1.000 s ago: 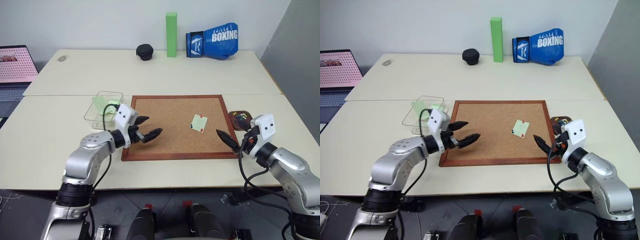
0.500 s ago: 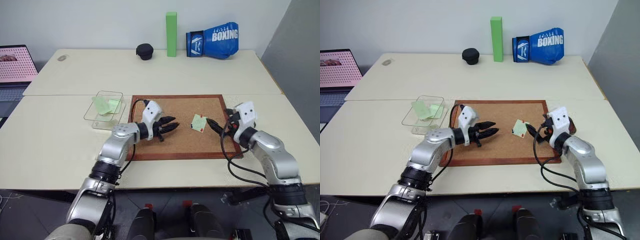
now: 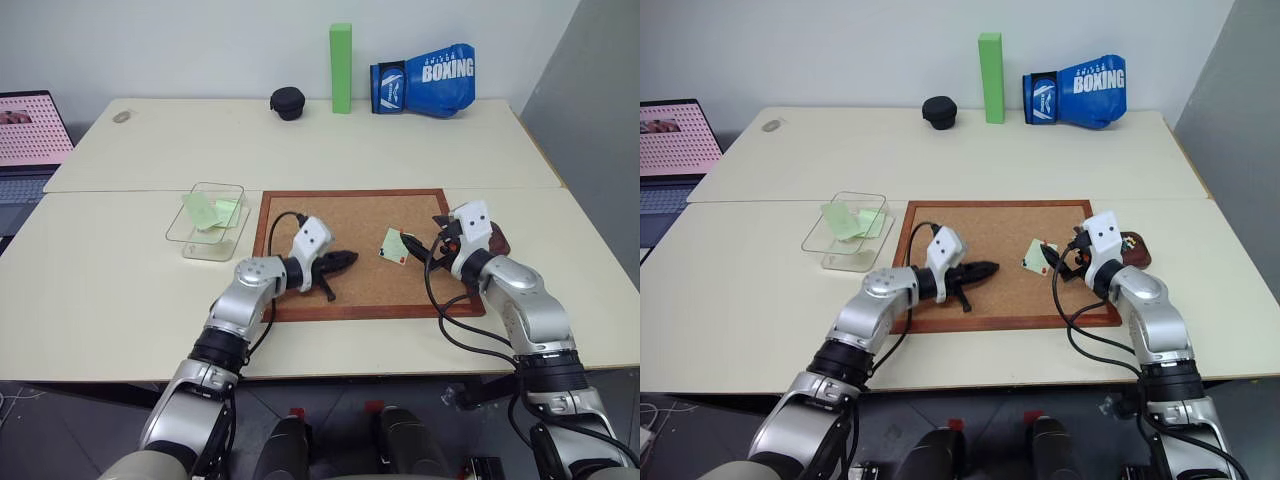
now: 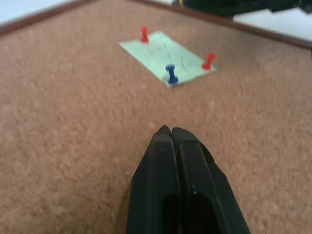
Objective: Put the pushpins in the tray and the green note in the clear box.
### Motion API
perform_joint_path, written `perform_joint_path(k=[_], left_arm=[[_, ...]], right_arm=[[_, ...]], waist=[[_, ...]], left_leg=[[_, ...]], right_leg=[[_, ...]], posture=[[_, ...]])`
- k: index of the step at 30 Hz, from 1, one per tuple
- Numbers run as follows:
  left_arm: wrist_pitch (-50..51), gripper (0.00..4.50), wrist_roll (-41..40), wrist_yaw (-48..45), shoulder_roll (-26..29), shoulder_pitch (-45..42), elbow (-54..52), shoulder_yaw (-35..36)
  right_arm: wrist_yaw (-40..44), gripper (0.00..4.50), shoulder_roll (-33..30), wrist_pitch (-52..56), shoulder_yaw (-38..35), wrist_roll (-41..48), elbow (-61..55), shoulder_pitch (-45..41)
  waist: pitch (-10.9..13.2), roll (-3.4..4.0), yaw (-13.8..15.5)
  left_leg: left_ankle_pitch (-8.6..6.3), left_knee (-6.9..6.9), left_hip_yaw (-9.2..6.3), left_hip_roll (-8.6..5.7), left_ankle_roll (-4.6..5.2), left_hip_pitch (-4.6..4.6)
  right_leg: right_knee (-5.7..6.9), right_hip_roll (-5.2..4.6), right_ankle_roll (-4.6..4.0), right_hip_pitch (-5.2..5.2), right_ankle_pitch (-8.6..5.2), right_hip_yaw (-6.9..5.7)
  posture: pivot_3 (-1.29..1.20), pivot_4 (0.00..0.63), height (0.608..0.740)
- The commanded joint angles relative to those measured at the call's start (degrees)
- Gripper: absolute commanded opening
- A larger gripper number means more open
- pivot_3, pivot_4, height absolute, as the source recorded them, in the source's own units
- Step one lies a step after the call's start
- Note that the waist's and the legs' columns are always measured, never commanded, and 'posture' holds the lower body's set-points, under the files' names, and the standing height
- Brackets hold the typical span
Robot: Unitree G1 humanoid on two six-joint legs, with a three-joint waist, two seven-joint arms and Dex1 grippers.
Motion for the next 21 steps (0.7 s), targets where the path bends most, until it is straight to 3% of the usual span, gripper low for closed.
perform_joint_path(k=[1, 9, 14, 21], left_arm=[[-1.55, 0.05, 2.02, 1.25, -0.68, 0.51, 6.58, -0.1], [-2.47, 0.05, 1.78, 0.88, -1.48, 0.93, 4.37, 0.02], [-1.83, 0.0, 1.17, 1.59, -2.5, -0.07, 2.02, 0.81], [-1.33, 0.0, 1.33, 1.71, -2.63, 0.05, 0.46, 1.0]], right_arm=[[1.29, 4.5, 0.69, -4.0, 0.4, -1.21, 3.87, -2.91], [2.9, 4.5, 2.08, -8.88, 1.94, -4.12, 15.2, -7.07], [3.12, 3.75, 3.39, -12.4, 1.44, -4.67, 22.26, -10.02], [3.6, 2.27, 4.83, -15.55, 1.9, -6.06, 29.01, -13.12]], waist=[[-0.05, 0.08, -0.02], [-0.1, 0.16, -0.1], [-0.1, 0.16, -0.04], [-0.09, 0.16, -0.02]], left_leg=[[0.0, 0.0, 0.0, -0.01, 0.0, 0.08], [0.02, -0.02, 0.03, 0.02, 0.04, 0.45], [0.02, -0.01, 0.04, 0.0, 0.04, 0.45], [0.02, -0.03, 0.02, 0.0, 0.04, 0.38]], right_leg=[[-0.02, -0.01, 0.01, 0.09, 0.0, 0.0], [0.08, 0.01, 0.01, 0.33, 0.0, 0.02], [0.1, 0.01, 0.03, 0.33, 0.01, 0.06], [0.06, 0.0, 0.02, 0.3, 0.01, 0.05]], posture=[[0.0, 0.15, 0.74], [0.0, 0.15, 0.74], [0.0, 0.15, 0.74], [0.0, 0.15, 0.74]])
